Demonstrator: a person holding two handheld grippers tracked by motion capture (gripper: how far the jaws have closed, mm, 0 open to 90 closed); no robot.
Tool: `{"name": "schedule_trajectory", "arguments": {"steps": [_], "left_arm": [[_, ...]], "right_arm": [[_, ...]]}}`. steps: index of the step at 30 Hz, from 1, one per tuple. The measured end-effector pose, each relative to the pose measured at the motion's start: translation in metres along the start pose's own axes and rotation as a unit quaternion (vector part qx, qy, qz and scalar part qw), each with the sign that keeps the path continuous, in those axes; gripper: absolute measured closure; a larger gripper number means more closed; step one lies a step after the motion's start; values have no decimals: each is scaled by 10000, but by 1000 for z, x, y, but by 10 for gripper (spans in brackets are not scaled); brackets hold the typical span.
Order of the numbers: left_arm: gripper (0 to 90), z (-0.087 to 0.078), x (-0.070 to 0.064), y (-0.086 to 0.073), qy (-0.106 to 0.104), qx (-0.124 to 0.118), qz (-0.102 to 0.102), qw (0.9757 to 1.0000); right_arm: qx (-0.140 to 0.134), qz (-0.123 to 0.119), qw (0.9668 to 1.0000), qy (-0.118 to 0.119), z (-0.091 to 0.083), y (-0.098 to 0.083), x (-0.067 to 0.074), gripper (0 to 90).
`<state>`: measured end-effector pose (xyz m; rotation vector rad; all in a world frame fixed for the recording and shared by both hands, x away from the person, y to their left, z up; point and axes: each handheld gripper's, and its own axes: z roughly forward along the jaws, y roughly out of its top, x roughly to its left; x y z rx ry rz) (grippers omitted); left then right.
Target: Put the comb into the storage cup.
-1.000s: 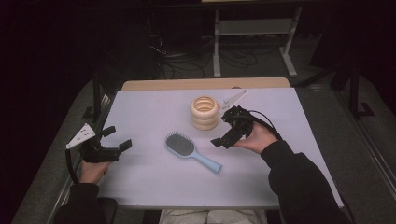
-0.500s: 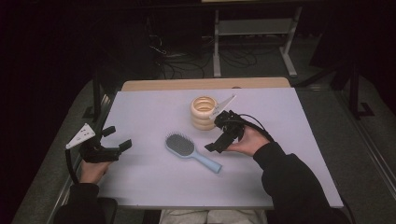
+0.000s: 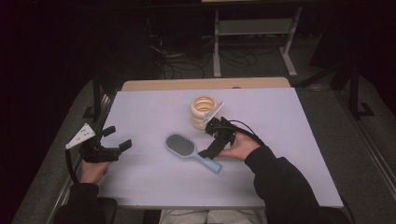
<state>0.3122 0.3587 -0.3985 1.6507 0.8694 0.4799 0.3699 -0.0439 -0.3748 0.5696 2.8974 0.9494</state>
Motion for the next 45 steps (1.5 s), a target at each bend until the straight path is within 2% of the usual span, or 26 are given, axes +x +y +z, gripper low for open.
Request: {"name": "schedule_trajectory", "arguments": {"steps": [14,36,45], "left_arm": [[0,1,-1,0,-36,34,33,10000],[0,1,-1,0,-39,31,39,10000],[0,1,-1,0,-44,33,37,10000]], "right_arm": [[321,6,9994,123,25,2,5,0],[556,73,9982,221,54,1,7,0],[704,171,9972,186,66,1,7,0]]}}
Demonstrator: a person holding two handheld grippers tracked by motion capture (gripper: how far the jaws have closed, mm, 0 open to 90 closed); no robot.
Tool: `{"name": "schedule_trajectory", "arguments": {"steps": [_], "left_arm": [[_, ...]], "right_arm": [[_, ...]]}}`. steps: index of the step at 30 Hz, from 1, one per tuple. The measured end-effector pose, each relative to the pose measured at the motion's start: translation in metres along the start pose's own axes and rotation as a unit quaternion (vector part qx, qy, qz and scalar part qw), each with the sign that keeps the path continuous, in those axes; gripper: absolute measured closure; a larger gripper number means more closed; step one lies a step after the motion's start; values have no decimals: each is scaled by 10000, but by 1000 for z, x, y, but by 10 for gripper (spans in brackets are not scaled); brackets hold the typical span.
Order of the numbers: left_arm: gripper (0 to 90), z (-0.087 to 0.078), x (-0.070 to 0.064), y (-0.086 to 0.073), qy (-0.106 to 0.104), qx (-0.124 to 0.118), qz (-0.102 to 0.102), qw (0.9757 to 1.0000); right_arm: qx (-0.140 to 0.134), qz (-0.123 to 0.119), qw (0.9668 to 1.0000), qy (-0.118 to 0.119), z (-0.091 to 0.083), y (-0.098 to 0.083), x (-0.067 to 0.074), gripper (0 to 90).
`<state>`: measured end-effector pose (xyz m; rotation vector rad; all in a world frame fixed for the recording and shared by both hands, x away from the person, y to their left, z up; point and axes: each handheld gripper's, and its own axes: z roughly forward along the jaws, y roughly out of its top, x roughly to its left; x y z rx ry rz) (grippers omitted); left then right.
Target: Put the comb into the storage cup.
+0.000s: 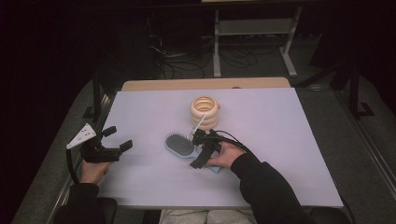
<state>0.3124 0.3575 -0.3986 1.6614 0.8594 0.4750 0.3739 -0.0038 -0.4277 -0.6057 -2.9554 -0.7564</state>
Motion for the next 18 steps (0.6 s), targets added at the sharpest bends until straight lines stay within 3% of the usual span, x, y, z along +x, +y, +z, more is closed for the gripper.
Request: {"name": "schedule_trajectory", "arguments": {"steps": [6,18], "left_arm": [[0,0,0,0,-1,-1,2,10000],[0,0,0,0,-6,-2,-3,10000]], "right_arm": [[4,46,10000,32,3,0,0,38],[-119,174,9993,-322,3,-1,0,315]]}}
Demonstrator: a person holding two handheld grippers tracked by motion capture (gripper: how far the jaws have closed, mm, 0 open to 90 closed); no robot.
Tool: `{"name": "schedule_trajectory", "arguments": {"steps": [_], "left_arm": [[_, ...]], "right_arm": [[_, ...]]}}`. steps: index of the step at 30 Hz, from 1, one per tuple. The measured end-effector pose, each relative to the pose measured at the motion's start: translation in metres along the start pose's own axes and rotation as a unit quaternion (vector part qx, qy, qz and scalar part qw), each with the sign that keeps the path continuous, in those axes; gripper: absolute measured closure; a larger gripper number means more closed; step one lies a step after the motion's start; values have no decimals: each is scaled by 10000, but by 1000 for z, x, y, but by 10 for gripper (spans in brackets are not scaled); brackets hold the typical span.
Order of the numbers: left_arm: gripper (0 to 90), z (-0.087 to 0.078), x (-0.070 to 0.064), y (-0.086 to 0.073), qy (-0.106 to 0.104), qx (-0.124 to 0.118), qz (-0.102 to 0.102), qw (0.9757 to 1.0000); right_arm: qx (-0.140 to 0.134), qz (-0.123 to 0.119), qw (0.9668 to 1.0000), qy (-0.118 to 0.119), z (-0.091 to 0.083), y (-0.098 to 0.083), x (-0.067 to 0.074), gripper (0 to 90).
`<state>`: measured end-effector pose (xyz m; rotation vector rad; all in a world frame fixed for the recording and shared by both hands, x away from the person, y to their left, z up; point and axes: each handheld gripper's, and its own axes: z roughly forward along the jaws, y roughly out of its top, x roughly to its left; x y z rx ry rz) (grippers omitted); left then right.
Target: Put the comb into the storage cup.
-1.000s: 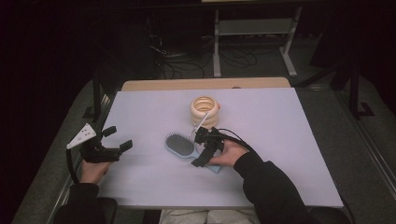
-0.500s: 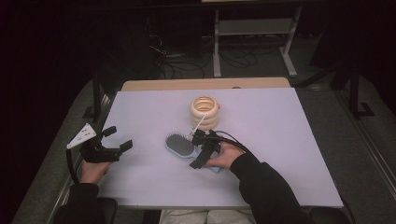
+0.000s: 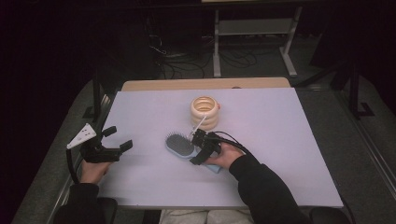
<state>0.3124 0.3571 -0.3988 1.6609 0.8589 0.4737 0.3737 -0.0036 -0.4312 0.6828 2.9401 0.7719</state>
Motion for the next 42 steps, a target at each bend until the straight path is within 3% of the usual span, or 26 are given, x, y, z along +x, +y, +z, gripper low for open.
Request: {"name": "schedule_trajectory", "arguments": {"steps": [6,12,15,20,35,42], "left_arm": [[0,0,0,0,-4,12,-3,10000],[0,0,0,0,-4,12,0,10000],[0,1,0,0,-10,18,3,10000],[0,0,0,0,-9,11,3,10000],[0,1,0,0,-13,19,6,10000],[0,1,0,0,-16,20,3,10000]], "right_arm": [[55,109,9998,-123,-2,1,2,435],[96,73,9997,-206,-2,2,5,529],[156,-70,9994,-307,-2,3,7,571],[173,-86,9994,-273,-4,2,7,674],[-81,109,9999,-68,-5,-4,-1,686],[-228,34,9997,-116,-12,-3,-1,686]]}}
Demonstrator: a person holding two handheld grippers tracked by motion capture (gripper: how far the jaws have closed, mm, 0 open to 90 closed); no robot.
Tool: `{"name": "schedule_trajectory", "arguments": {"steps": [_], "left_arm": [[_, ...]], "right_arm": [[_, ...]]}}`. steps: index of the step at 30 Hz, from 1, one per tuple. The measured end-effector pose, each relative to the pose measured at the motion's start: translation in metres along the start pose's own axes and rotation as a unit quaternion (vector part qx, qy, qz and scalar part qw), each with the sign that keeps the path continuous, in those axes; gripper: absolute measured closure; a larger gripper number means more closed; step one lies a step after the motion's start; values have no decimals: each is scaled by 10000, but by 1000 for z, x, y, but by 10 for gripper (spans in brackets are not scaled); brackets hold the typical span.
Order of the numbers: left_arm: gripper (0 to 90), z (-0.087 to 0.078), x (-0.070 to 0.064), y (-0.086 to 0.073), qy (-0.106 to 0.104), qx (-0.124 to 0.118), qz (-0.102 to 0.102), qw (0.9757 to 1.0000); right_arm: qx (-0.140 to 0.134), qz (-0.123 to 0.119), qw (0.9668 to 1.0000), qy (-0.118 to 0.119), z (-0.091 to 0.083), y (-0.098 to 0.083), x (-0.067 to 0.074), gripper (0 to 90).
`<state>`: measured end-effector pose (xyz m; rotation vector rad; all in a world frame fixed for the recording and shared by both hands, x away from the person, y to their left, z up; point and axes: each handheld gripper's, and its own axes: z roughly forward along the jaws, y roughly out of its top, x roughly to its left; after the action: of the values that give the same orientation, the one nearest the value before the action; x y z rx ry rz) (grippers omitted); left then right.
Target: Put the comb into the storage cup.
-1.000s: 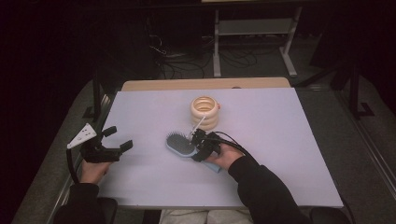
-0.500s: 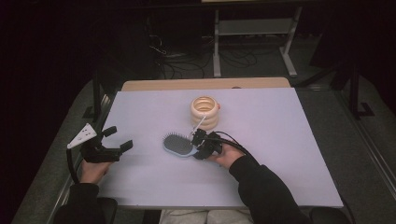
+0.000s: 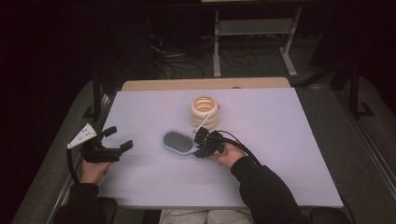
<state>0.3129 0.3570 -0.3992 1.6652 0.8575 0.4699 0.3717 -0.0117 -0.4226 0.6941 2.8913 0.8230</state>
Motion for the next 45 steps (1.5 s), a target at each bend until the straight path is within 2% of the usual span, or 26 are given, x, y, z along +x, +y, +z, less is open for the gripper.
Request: {"name": "schedule_trajectory", "arguments": {"steps": [5,10,14,29,33,45], "left_arm": [[0,0,0,0,-1,3,-2,10000],[0,0,0,0,0,12,-12,10000],[0,0,0,0,-1,6,-15,10000],[0,0,1,0,6,16,-27,10000],[0,0,1,0,12,21,-28,10000],[0,0,1,-1,24,15,-69,10000]], "right_arm": [[-120,-51,9999,-45,-9,1,-1,685],[-388,-98,9992,-57,-24,2,-3,685],[-496,-84,9987,-94,-34,3,-6,686],[-641,-155,9975,-269,-60,4,-11,685],[-668,-169,9968,-409,-68,4,-12,685],[-790,-229,9957,-435,-91,3,-16,685]]}}
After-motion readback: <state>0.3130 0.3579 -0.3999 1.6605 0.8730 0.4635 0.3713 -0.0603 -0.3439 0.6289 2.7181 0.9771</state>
